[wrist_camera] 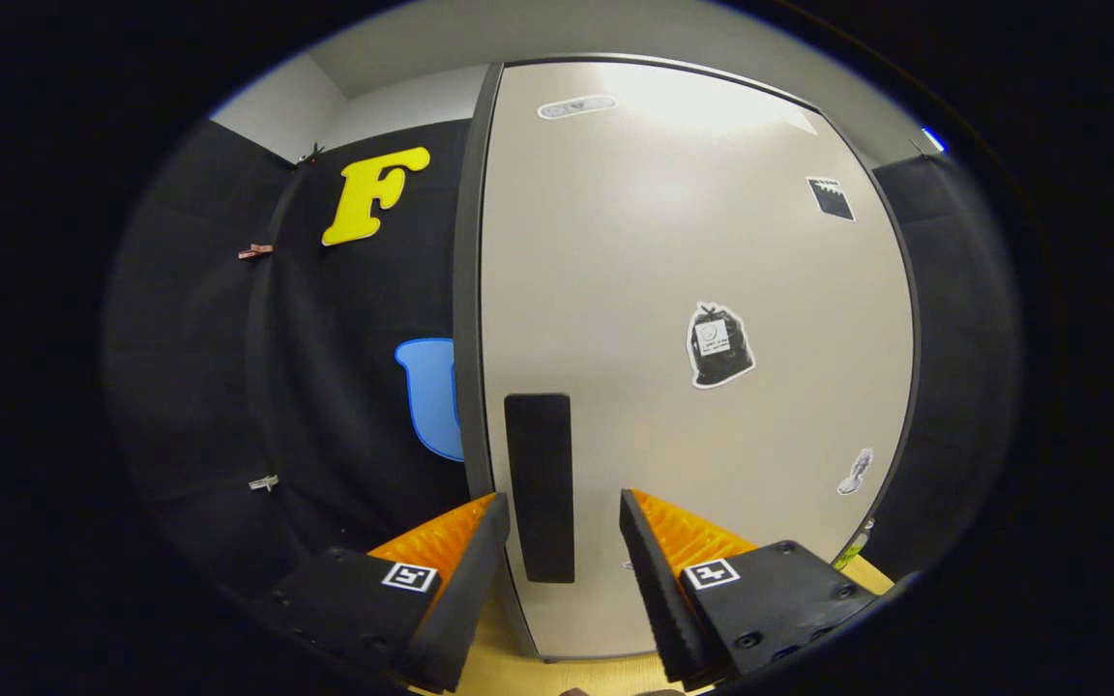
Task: Open the shoe cabinet door, grab the shoes and put them into the shoe cabinet, then close the shoe cabinet door.
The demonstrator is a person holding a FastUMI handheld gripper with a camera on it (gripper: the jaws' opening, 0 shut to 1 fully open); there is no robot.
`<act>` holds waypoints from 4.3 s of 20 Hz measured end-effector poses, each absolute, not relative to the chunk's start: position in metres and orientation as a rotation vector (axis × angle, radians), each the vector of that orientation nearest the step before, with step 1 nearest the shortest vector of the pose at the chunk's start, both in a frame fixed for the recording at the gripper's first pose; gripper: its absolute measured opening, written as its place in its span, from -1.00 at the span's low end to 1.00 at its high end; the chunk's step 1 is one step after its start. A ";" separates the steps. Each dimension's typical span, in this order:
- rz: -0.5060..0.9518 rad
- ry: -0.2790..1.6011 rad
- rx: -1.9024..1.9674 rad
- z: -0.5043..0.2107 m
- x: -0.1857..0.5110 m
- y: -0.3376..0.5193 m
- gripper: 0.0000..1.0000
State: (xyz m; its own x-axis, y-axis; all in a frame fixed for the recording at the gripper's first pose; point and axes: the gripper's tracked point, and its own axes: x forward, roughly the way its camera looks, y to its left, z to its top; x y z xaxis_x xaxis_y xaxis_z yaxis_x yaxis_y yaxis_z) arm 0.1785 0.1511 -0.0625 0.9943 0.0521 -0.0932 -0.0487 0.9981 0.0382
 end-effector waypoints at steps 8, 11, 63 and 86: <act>0.010 0.085 0.022 -0.067 0.196 0.159 -0.26; 0.044 0.102 0.015 -0.068 0.192 0.161 -0.52; -0.037 0.078 0.075 -0.015 -0.062 -0.129 -0.67; 0.034 0.289 0.064 -0.096 -0.104 -0.028 0.99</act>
State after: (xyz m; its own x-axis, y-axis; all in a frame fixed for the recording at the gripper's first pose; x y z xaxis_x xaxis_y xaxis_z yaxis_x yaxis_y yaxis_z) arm -0.1040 -0.0278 -0.0964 0.9581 0.0428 -0.2833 -0.0243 0.9974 0.0684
